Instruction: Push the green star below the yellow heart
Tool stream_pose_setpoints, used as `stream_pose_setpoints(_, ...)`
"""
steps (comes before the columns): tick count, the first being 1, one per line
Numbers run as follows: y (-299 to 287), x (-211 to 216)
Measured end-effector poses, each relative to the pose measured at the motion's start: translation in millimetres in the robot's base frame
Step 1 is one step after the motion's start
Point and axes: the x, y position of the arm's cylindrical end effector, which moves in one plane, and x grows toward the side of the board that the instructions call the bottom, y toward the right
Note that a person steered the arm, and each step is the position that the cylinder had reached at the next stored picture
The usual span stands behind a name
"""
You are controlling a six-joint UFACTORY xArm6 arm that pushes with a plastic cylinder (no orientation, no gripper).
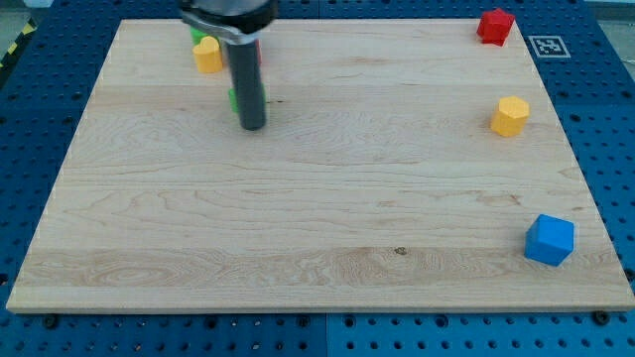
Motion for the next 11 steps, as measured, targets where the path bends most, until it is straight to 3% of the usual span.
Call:
stream_pose_setpoints(1, -8.3, -7.3)
stream_pose_setpoints(2, 43.1, 31.5)
stream_pose_setpoints(3, 41.3, 5.7)
stream_pose_setpoints(5, -61.4, -25.0)
stream_pose_setpoints(6, -58.2, -23.5)
stream_pose_setpoints(7, 11.0, 10.3)
stream_pose_setpoints(8, 37.1, 8.0)
stream_pose_setpoints(11, 3.3, -34.5)
